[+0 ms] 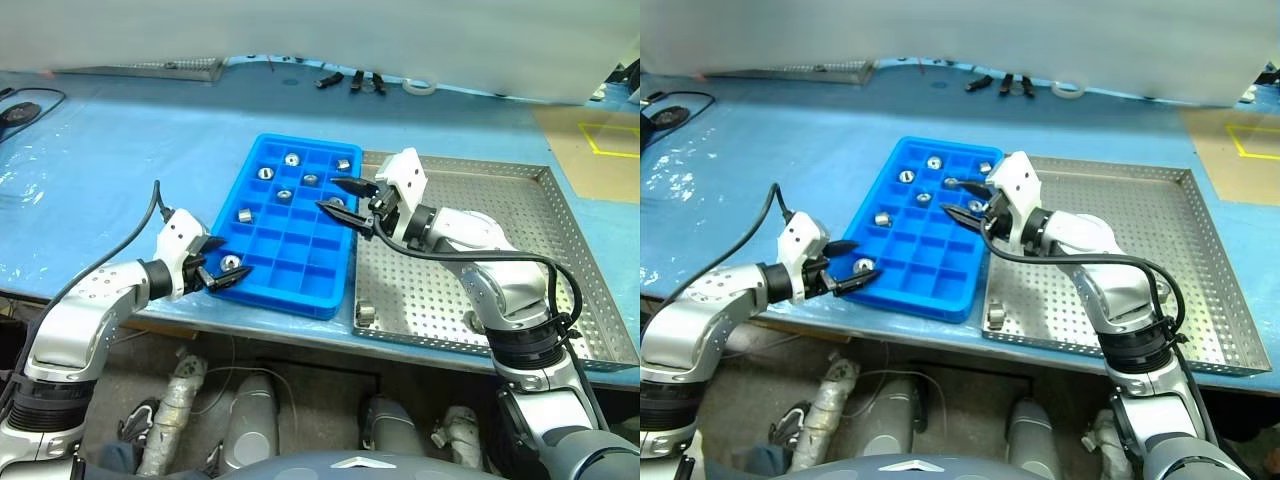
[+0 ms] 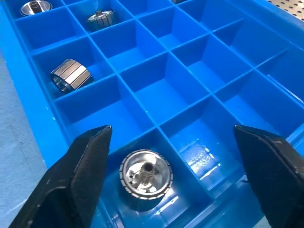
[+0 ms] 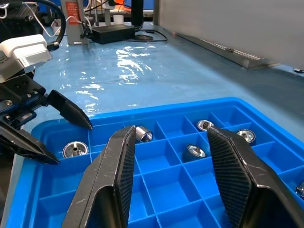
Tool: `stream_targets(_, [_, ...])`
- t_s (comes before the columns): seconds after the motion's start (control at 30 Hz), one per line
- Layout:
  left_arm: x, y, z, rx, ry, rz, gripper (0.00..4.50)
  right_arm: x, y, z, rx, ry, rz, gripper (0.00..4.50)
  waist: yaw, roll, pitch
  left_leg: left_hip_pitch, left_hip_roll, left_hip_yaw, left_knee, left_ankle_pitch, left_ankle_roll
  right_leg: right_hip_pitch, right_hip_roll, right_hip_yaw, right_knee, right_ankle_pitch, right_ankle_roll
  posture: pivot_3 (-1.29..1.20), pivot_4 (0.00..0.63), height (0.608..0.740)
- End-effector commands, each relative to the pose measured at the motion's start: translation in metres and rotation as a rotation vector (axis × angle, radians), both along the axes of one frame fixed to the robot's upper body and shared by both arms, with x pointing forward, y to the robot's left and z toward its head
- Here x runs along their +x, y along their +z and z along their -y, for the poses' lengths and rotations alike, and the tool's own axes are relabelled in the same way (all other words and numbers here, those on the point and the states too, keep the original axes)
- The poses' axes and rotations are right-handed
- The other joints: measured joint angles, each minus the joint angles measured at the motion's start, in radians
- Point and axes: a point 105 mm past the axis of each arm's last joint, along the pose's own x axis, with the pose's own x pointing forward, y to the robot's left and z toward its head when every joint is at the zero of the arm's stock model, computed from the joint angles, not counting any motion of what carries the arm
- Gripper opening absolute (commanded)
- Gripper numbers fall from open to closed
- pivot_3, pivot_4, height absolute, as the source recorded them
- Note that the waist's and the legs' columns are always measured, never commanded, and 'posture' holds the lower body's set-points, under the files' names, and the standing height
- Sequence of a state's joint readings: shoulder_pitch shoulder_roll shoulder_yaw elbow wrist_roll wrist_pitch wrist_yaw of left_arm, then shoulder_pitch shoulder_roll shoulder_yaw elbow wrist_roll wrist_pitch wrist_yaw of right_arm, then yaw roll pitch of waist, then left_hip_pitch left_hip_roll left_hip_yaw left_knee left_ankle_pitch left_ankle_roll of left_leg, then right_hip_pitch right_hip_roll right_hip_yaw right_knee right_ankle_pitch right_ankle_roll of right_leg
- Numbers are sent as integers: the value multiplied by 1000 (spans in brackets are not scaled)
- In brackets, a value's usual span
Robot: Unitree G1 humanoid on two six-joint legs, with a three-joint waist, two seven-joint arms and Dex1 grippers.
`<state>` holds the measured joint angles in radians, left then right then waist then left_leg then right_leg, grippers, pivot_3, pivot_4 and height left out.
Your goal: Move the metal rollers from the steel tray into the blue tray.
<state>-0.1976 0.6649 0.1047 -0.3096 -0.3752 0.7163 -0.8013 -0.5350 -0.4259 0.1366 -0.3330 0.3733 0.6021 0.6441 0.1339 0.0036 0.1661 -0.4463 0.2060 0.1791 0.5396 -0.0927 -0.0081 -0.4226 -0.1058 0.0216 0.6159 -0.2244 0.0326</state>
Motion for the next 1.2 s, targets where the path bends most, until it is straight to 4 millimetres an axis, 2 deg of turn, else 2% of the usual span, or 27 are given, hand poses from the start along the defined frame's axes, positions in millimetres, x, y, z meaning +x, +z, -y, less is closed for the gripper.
stream_targets(0.03, [14,24,19,-64,-31,73,4269,-6,18,5,22,-15,70,2468,6,0,0,0,0,0,0,0,0,0,-1,-1,1,0,0,111,150,740])
stream_targets(0.17, [24,40,39,-117,-87,103,4269,-8,22,10,25,-45,80,2468,6,0,0,-1,-1,1,2,0,0,0,-1,-1,3,0,0,48,150,740])
stream_targets(0.23, [25,50,60,-138,-196,110,4269,-10,24,16,32,-78,89,2468,0,0,0,-1,-1,2,3,0,-1,0,-1,0,3,0,0,8,150,740])
stream_targets(0.33, [30,56,80,-138,-284,120,4269,-11,26,23,37,-124,99,2468,-10,0,0,-1,-1,3,3,1,-1,0,-1,0,3,0,0,-49,150,740])
stream_targets(0.47, [48,57,120,-132,-386,135,4269,-14,29,36,56,-213,123,2468,-19,0,0,-1,-1,4,3,3,-4,0,-1,1,3,0,0,-153,150,740])
stream_targets(0.57, [61,49,159,-94,-482,135,4269,-18,32,55,72,-323,149,2468,-37,-1,0,-1,-2,4,5,3,-4,0,-1,2,3,1,0,-256,150,740])
stream_targets(0.67, [60,45,197,-72,-628,128,4269,-27,28,77,64,-442,161,2468,-54,-1,-1,-3,-2,5,7,2,-2,0,-1,2,1,1,1,-367,150,740])
stream_targets(0.77, [54,39,221,-49,-757,113,4269,-39,21,94,60,-540,155,2468,-83,-1,-1,-3,-2,7,7,0,1,1,-1,4,-2,2,2,-455,150,740])
stream_targets(0.9, [42,30,251,-5,-914,101,4269,-66,2,115,57,-690,111,2468,-122,-1,-1,-3,-1,13,7,-5,9,1,-1,6,-8,2,2,-623,150,740])
stream_targets(1.13, [22,7,272,88,-1087,73,4269,-117,-46,139,48,-864,-64,2468,-206,-1,-1,-2,-2,20,10,-11,18,1,-3,10,-12,0,4,-786,150,740])
stream_targets(1.2, [18,-2,276,119,-1108,68,4269,-134,-62,142,51,-891,-131,2468,-225,-1,-1,-3,-2,20,11,-12,19,1,-4,10,-12,-4,11,-814,150,740])
